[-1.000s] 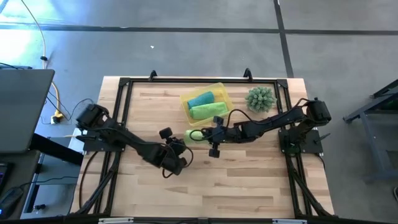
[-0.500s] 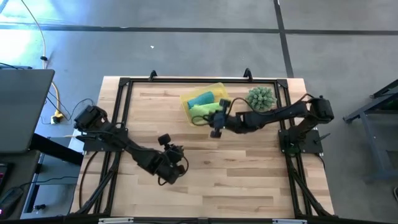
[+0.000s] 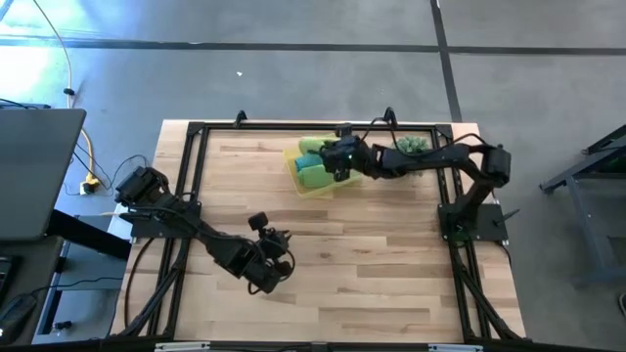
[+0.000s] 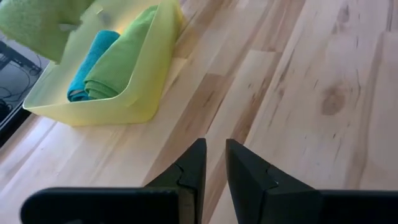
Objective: Roll microfiber towels into tight, uniform cylinder then place into a basket
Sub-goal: Put the light green microfiber cloth into the bin
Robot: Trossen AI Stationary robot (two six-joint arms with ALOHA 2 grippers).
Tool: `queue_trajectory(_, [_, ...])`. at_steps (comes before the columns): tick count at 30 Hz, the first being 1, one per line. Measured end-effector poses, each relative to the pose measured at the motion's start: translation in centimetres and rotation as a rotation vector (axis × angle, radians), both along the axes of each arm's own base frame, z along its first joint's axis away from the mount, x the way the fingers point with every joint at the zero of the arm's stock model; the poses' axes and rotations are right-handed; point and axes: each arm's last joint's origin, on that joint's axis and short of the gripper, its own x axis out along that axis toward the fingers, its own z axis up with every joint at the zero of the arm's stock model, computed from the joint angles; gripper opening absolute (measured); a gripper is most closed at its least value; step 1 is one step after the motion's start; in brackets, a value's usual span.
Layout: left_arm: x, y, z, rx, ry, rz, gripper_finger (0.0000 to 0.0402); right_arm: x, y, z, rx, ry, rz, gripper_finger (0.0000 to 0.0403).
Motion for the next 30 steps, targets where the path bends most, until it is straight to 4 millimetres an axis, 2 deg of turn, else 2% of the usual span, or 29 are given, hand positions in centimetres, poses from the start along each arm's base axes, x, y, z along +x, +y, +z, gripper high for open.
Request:
queue_trajectory(4, [0.1,0.4,0.0,0.000,0.004,0.012,0.0051,0.1,-1.7,-1.0,0.029,0.016,0.084,0.0000])
queue_trajectory(9, [0.1,0.5,0.0,0.009,0.017,0.006,0.0051,0.1,-2.9,-3.1,0.071,0.075,0.067,0.0000])
queue_trajectory(13, [0.1,0.5,0.0,0.022,0.035,-0.010,0.0051,0.3,-2.4,-4.1,0.135,0.095,0.114,0.0000])
queue_trajectory(22, [0.1,0.5,0.0,0.024,0.041,-0.012,0.0051,0.4,-0.6,-4.3,0.258,0.092,0.154,0.0000])
queue_trajectory(30, [0.0,0.6,-0.1,0.027,0.052,-0.010,0.0051,-0.1,0.2,-5.1,0.386,0.131,0.110,0.0000])
